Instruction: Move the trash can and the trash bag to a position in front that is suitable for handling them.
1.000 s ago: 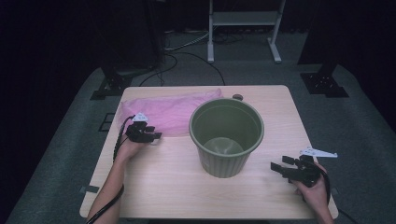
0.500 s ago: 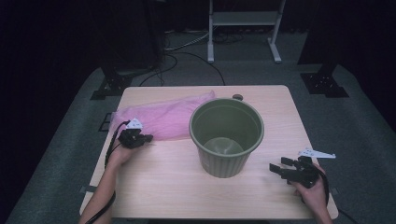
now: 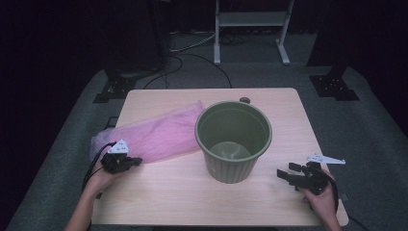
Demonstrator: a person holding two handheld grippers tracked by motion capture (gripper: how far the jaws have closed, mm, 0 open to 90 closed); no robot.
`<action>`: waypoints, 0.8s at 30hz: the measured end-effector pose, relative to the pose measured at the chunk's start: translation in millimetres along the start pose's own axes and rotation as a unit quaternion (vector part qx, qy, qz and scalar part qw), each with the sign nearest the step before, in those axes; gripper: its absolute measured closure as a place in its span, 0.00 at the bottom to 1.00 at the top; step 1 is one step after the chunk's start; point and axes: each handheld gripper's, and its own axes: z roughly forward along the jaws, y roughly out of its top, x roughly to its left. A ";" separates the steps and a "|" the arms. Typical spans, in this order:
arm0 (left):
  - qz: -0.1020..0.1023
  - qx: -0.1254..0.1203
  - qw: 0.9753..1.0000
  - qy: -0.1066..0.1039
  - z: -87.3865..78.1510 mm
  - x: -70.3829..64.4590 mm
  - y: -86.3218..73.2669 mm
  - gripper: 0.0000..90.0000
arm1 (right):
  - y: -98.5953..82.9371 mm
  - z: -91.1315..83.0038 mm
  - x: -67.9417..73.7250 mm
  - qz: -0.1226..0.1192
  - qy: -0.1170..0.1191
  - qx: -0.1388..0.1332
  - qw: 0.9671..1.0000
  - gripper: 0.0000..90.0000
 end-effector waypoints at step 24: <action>-0.027 -0.006 1.000 0.012 16.3 34.1 28.9 0.29 | -0.7 2.1 -1.9 -0.001 0.005 0.007 1.000 0.24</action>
